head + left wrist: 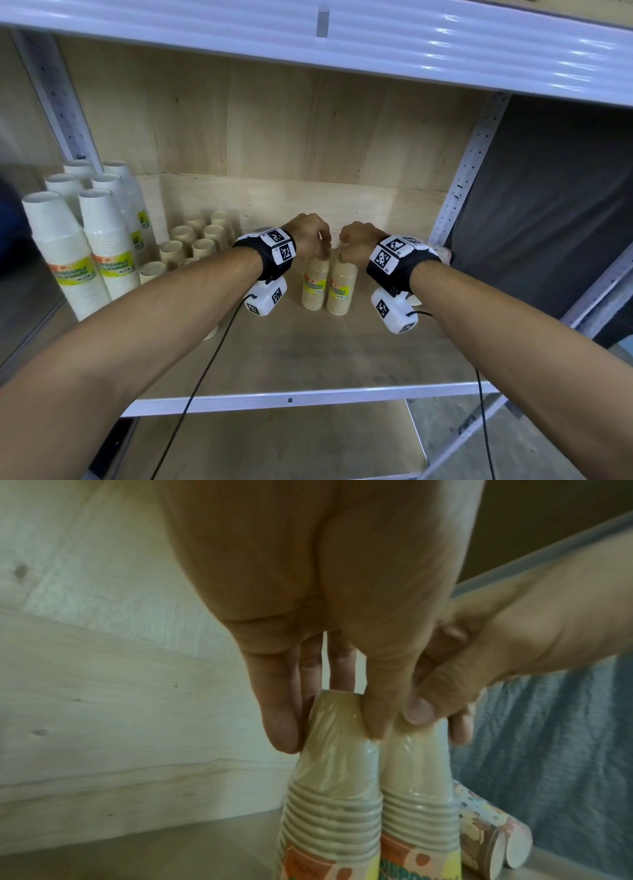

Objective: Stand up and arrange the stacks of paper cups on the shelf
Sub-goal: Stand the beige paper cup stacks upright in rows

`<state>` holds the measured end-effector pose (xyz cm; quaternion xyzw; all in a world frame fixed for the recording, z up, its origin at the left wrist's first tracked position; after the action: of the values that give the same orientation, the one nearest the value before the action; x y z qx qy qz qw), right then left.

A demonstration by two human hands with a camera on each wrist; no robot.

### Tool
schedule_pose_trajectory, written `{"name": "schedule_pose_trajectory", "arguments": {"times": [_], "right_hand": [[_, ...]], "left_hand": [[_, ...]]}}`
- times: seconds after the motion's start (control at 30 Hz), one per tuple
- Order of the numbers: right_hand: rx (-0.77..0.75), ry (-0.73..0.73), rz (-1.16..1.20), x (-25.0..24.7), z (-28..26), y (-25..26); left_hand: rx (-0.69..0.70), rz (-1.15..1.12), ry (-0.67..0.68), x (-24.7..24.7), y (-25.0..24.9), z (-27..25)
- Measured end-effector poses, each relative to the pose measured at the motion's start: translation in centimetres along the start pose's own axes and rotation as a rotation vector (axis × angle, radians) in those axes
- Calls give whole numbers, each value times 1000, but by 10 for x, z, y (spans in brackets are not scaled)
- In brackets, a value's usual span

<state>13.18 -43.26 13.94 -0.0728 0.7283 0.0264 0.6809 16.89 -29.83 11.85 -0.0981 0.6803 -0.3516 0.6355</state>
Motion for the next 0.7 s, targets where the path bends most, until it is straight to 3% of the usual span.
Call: {"name": "schedule_pose_trajectory", "arguments": {"times": [0.2,0.47,0.7], "right_hand": [[73,-42,70,2,2,-3],[-22,18,19,0,-1,2],[-84,74,39,-14,-8,12]], "left_hand": [[0,-5,-8,1,1,0],[-35,43,22,0,-8,-2],[-94,129,134,-10,-22,-15]]}}
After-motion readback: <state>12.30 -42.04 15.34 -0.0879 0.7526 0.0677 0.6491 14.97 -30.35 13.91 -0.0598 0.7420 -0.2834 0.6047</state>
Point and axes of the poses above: each hand's wrist, its own z-axis towards the middle knuckle, its own x-axis out of the palm, y = z × x, the point moved 3 cm from there along z, towards the middle knuckle, and after that the axes turned 13 degrees about -z, right-handed, at the moved point
